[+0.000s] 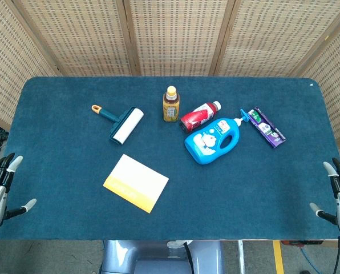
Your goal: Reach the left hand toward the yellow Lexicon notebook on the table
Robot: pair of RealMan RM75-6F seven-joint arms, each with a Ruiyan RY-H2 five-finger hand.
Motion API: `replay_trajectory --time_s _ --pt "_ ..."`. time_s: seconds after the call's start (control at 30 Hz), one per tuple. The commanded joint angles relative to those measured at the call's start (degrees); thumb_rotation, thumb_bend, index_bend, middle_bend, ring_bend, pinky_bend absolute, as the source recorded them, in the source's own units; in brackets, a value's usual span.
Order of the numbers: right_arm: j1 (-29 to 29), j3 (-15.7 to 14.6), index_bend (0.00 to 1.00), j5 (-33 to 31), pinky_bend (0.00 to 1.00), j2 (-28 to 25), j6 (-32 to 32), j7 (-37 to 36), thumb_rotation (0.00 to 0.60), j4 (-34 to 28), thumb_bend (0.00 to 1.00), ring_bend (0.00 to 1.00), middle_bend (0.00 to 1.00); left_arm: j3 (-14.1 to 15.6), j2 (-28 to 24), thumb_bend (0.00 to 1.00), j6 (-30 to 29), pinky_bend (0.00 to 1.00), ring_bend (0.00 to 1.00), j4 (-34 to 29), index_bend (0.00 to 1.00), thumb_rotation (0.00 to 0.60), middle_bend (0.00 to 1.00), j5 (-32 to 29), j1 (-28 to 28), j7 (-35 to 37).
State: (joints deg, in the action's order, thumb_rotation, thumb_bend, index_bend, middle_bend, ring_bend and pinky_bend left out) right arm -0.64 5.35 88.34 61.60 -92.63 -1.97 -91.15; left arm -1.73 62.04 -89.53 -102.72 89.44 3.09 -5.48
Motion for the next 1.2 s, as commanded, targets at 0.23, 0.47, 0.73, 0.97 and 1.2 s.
replay_trajectory --time_s 0.23,0.47,0.73,0.97,1.2 --pt "-0.06 -0.06 0.0 0.07 0.0 0.14 0.12 0.18 0.6 0.15 0.0 0.0 0.0 0.31 -0.37 0.0 0.82 0.0 0.0 -0.17 0.0 0.6 0.0 0.19 0.22 0.41" --pt "-0.35 0.07 0.0 -0.29 0.0 0.3 0.71 0.74 0.6 -0.02 0.0 0.0 0.0 -0.54 2.05 0.11 5.92 0.59 0.66 -1.66 0.0 0.6 0.62 2.01 4.45 -0.84" --pt "-1.09 1.12 0.0 -2.85 0.0 0.84 2.36 2.07 0.6 0.44 0.0 0.0 0.0 -1.37 9.9 0.98 28.44 1.0 1.0 -3.55 0.0 0.6 0.97 -5.43 16.56 -1.6" --pt "-1.77 1.68 0.0 -5.36 0.0 1.45 4.59 2.52 0.6 1.66 0.0 0.0 0.0 -2.7 12.99 1.0 44.67 1.0 1.0 -5.31 0.0 0.6 0.98 -22.2 25.33 -4.72" --pt "-2.11 1.87 0.0 -6.03 0.0 1.74 5.29 2.65 0.6 2.23 0.0 0.0 0.0 -3.52 16.68 1.0 50.35 1.0 1.0 -3.62 0.0 0.6 0.98 -36.85 31.85 -6.5"
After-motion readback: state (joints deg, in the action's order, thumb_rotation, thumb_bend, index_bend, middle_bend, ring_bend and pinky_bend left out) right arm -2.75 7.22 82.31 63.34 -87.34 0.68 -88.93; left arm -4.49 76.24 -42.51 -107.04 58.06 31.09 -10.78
